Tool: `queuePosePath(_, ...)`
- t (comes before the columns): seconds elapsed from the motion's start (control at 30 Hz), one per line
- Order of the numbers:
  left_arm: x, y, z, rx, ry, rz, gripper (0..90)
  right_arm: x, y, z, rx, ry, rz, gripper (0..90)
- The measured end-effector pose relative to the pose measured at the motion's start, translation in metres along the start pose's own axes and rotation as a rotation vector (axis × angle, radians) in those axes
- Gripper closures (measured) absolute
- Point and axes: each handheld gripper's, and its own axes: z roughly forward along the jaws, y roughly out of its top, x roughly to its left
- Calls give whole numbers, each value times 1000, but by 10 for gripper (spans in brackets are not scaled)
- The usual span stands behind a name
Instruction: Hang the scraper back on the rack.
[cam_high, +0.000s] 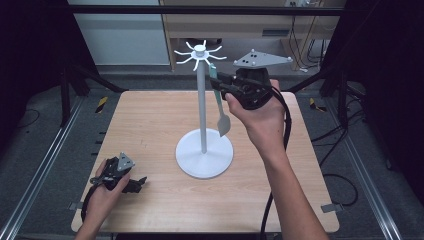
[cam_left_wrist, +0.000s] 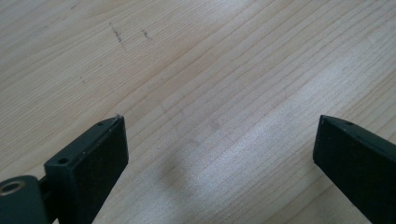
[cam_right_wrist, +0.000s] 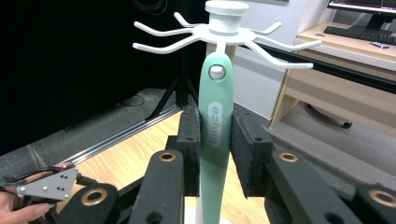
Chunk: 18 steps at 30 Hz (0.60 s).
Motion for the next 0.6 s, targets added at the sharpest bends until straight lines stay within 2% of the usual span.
queuePosePath(0.6, 1, -1, -1, -3, 0, -6, 30, -2, -2, 0, -9, 3, 5, 737)
